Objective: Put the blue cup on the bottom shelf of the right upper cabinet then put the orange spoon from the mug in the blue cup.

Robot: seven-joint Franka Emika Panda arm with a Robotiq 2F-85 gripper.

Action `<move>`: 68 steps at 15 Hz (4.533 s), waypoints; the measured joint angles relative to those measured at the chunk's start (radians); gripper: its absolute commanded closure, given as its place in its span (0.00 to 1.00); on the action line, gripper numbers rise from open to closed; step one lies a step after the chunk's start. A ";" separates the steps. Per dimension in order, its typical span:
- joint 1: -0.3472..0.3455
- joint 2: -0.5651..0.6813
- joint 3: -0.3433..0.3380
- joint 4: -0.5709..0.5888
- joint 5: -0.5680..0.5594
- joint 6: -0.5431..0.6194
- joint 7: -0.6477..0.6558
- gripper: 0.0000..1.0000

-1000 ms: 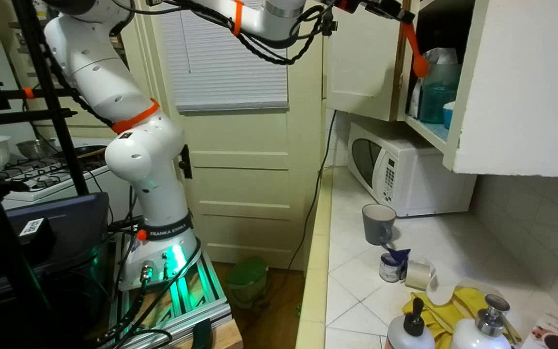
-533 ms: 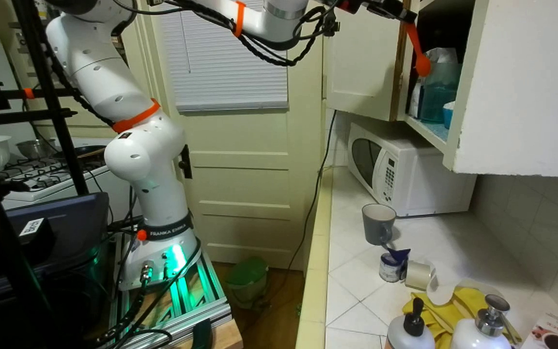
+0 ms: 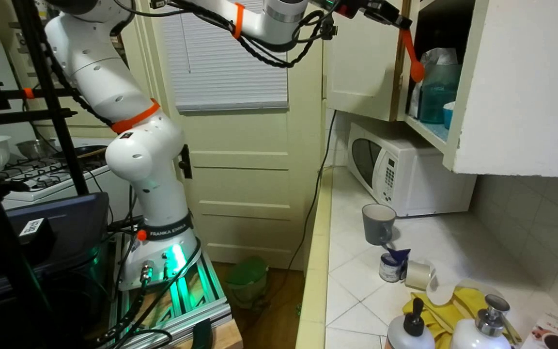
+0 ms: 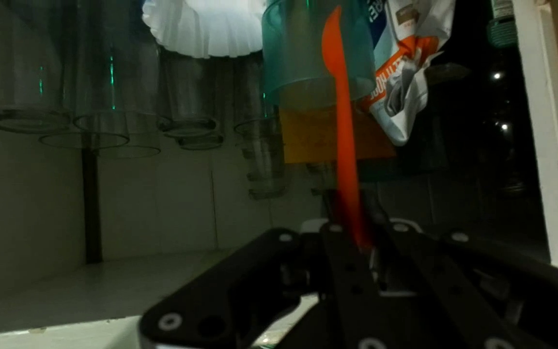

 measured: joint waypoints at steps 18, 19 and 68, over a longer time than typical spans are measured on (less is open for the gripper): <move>0.035 -0.053 0.000 0.014 0.081 -0.054 0.010 0.97; 0.033 -0.054 0.000 0.019 0.081 -0.052 0.013 0.97; -0.046 0.100 0.036 0.137 0.094 -0.254 0.077 0.00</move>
